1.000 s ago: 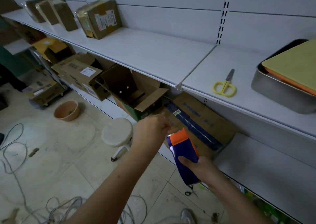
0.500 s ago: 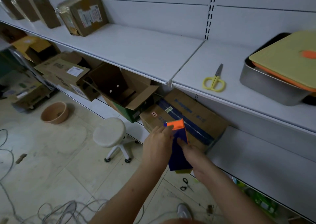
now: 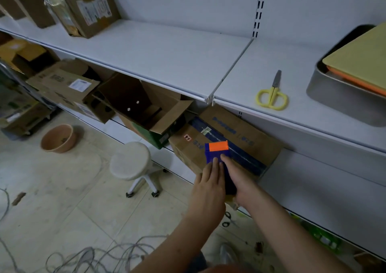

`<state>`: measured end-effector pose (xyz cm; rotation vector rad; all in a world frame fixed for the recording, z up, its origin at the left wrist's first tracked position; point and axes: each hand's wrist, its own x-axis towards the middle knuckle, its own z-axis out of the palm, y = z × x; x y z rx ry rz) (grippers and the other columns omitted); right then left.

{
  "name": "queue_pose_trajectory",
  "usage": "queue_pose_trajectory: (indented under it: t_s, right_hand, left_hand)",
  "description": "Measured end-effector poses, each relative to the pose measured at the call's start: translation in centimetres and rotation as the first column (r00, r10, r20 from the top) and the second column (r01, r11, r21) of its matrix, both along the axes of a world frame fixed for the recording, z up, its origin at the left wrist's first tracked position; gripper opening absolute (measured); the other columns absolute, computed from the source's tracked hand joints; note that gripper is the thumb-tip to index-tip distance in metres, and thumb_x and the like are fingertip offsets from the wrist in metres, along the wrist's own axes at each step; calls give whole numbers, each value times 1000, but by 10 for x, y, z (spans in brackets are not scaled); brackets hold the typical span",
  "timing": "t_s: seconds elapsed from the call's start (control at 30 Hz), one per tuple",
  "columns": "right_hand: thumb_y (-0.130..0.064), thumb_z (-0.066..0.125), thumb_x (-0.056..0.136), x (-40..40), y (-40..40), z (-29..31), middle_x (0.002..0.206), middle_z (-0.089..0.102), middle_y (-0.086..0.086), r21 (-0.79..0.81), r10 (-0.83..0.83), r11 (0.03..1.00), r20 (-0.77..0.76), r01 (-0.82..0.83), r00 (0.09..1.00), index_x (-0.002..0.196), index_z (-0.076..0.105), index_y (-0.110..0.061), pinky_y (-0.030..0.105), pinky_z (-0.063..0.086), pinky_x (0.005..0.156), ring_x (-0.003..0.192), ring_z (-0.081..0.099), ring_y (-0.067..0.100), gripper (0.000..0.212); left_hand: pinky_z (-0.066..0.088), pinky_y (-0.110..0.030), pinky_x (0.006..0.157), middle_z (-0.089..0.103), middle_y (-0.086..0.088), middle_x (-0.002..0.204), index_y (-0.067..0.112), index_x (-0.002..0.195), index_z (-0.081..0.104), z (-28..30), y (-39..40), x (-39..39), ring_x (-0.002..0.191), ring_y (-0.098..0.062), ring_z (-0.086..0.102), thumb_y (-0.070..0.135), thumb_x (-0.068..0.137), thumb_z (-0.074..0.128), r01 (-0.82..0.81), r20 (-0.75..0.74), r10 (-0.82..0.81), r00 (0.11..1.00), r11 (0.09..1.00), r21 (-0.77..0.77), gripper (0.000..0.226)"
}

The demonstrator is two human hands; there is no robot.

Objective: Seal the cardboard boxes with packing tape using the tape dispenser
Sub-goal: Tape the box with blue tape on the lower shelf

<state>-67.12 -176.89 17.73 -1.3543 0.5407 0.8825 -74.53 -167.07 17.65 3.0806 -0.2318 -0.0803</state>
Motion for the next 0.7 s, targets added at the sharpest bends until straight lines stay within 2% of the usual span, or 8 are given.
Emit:
queue_pose_trajectory:
  t_s: [0.07, 0.13, 0.2, 0.27, 0.33, 0.47, 0.6, 0.7]
  right_hand:
    - [-57, 47, 96, 4, 8, -4, 97, 69, 8, -59, -25, 998, -5, 25, 1000, 112, 65, -17, 33, 52, 72, 90, 66, 23, 46]
    - [-57, 45, 97, 6, 17, -13, 90, 64, 6, -158, -30, 987, -9, 29, 999, 108, 59, -17, 33, 50, 68, 84, 62, 21, 43]
    - [-62, 42, 96, 11, 22, -29, 90, 61, 6, -315, -30, 948, 16, 33, 999, 103, 55, -16, 38, 53, 81, 84, 60, 23, 48]
    - [-62, 39, 96, 19, 28, -42, 91, 61, 7, -467, -32, 882, 78, 65, 996, 98, 54, -14, 38, 52, 85, 78, 58, 21, 50]
    - [-60, 37, 97, 23, 34, -49, 96, 61, 9, -558, -13, 826, 115, 75, 993, 98, 54, -11, 36, 48, 77, 77, 56, 22, 52]
    - [-60, 34, 98, 18, 47, -66, 77, 52, 4, -637, 6, 769, 82, 48, 997, 104, 56, -6, 30, 39, 67, 69, 51, 18, 59]
    - [-56, 41, 98, 18, 58, -79, 90, 53, 13, -640, -104, 751, 133, 165, 986, 100, 55, -2, 32, 37, 66, 74, 49, 24, 56]
    - [-54, 45, 97, 13, 61, -83, 77, 53, 13, -623, -162, 742, 190, 246, 968, 84, 55, -1, 30, 34, 60, 65, 49, 23, 55]
  left_hand:
    - [34, -43, 115, 23, -15, 162, 8, 155, 22, -7, 12, 4, 147, -31, 29, 18, 82, 62, 51, -43, -52, 998, 998, -24, 85]
    - [19, -37, 122, 11, -8, 166, 13, 158, 15, -9, 31, 10, 152, -24, 14, 11, 89, 51, 118, -99, -131, 986, 985, -127, 77]
    - [20, -29, 121, 12, -2, 166, 17, 158, 20, -11, 55, 18, 152, -17, 15, 7, 93, 44, 164, -154, -214, 965, 945, -282, 70]
    - [26, -21, 114, 27, 1, 162, 21, 154, 33, -20, 87, 30, 146, -14, 29, 5, 93, 44, 173, -132, -242, 961, 902, -395, 64]
    - [28, -21, 112, 38, 1, 156, 25, 149, 42, -37, 122, 46, 142, -12, 35, 7, 94, 45, 92, -135, -166, 977, 895, -436, 58]
    - [33, -33, 114, 42, -7, 153, 17, 147, 45, -75, 183, 101, 140, -22, 38, 15, 99, 50, -168, -260, 55, 964, 886, -432, 48]
    - [36, -46, 111, 35, -23, 152, 2, 150, 30, -112, 216, 165, 136, -39, 42, 25, 101, 54, -367, -417, 198, 887, 851, -376, 59]
    - [36, -50, 110, 36, -25, 149, 0, 149, 28, -136, 224, 193, 134, -44, 42, 32, 99, 57, -515, -536, 263, 802, 759, -398, 66]
